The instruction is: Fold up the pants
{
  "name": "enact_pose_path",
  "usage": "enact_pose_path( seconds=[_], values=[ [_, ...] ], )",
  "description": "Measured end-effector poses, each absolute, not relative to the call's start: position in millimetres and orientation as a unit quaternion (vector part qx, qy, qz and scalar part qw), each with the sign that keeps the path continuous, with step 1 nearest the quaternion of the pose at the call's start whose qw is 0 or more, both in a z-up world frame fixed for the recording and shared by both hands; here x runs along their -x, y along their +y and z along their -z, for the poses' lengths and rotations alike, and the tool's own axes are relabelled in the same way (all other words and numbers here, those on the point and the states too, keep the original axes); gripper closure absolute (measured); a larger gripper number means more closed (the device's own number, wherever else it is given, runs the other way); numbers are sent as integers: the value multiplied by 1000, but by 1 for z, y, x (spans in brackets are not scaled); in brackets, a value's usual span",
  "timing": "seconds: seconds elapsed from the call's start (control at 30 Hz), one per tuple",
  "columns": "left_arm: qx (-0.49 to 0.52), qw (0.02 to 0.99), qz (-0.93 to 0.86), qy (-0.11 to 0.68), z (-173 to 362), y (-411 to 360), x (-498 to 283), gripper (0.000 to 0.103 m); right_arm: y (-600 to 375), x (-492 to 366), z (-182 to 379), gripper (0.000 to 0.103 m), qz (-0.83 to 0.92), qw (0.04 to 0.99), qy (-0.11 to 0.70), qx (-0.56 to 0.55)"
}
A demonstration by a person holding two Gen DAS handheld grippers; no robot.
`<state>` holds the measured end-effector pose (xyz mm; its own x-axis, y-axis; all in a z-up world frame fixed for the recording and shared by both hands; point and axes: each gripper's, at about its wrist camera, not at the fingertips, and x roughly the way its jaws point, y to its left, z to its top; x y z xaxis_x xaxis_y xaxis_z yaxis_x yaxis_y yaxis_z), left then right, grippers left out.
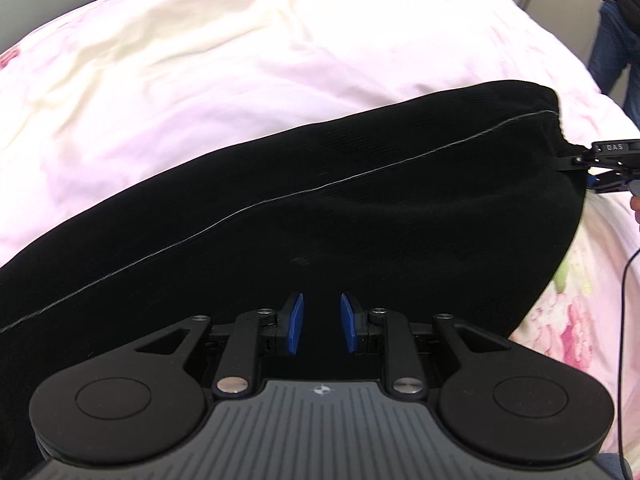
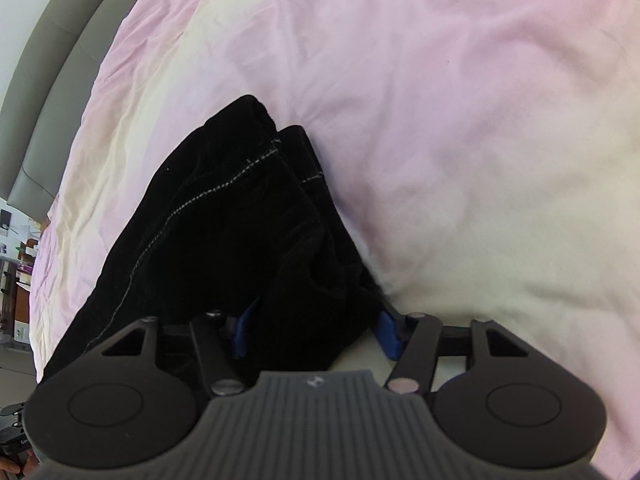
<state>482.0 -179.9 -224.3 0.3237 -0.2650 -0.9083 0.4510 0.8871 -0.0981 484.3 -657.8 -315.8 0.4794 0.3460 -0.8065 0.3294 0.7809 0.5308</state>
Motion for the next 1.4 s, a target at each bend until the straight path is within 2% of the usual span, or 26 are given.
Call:
enact_pose_path(
  seconds=[0.07, 0.2, 0.43, 0.63, 0.8, 1.0, 1.23, 1.3, 1.37, 1.4],
  values=[
    [-89, 805, 243, 534, 224, -190, -483, 75, -663, -481, 309, 63, -13, 792, 507, -339],
    [-96, 789, 271, 543, 239, -211, -486, 75, -665, -473, 275, 66, -37, 809, 489, -323],
    [-103, 792, 256, 545, 254, -219, -475, 75, -624, -476, 177, 74, -77, 845, 452, -274],
    [-88, 813, 236, 525, 218, -159, -452, 75, -535, -485, 98, 78, -113, 870, 422, -228],
    [-48, 834, 195, 514, 193, -79, -430, 75, -432, -492, 65, 79, -160, 874, 416, -192],
    [-16, 845, 160, 510, 186, 4, -395, 75, -289, -495, 88, 79, -198, 862, 451, -117],
    [46, 839, 138, 524, 217, 60, -371, 75, -165, -466, 198, 79, -221, 819, 530, 7],
    [59, 838, 138, 524, 223, 67, -366, 75, -146, -457, 223, 72, -222, 807, 546, 45],
    [72, 840, 139, 519, 226, 71, -363, 72, -139, -445, 228, 54, -232, 799, 552, 59],
    [78, 842, 139, 516, 228, 73, -363, 70, -139, -441, 226, 52, -238, 795, 555, 58]
  ],
)
